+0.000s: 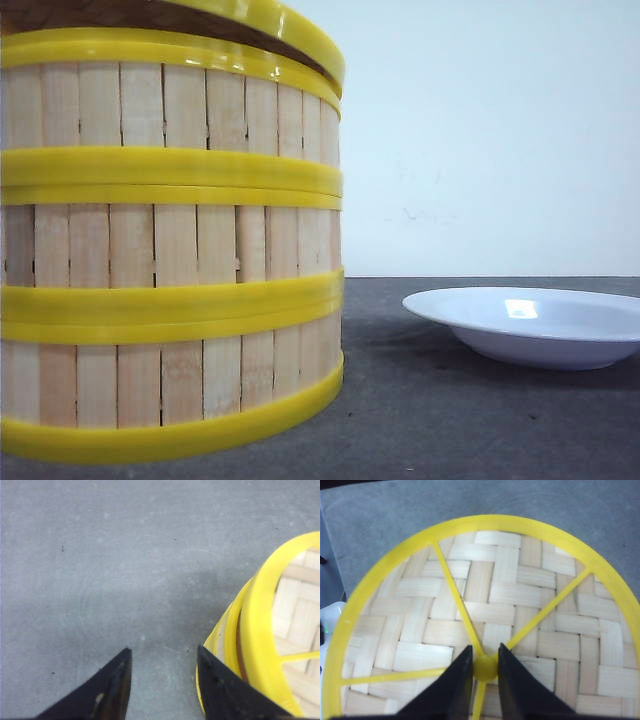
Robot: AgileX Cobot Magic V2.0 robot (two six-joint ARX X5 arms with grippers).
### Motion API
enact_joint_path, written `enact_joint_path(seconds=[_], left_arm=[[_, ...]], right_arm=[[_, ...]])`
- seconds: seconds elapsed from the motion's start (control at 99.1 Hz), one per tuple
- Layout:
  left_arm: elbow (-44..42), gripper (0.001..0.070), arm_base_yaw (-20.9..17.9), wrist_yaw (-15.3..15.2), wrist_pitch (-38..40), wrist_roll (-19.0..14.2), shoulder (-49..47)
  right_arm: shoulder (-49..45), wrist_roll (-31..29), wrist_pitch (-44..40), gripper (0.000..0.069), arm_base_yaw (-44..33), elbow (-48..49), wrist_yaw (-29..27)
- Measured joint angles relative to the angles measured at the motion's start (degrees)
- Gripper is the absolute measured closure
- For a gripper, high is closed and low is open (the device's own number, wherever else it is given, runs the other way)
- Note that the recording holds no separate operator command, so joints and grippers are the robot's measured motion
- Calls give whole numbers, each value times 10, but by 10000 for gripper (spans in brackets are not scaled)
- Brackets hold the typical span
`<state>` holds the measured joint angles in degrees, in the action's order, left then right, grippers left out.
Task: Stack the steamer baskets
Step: 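Lower the lid onto the top basket and open the right gripper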
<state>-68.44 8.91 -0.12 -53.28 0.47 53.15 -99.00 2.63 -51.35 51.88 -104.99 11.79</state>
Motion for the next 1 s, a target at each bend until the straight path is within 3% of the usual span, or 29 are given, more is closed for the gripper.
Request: enact_joint_path(seconds=[0.575,0.787,0.999], left_arm=[[0,475,0,0,0,2,0],[0,475,0,0,0,2,0],[0,475,0,0,0,2,0]], right_arm=[[-29,1,2,631,2,-4,-15],[-30,-1,2,481,2,-4,-15],[4,-5,-2,456,2,-4,-19]])
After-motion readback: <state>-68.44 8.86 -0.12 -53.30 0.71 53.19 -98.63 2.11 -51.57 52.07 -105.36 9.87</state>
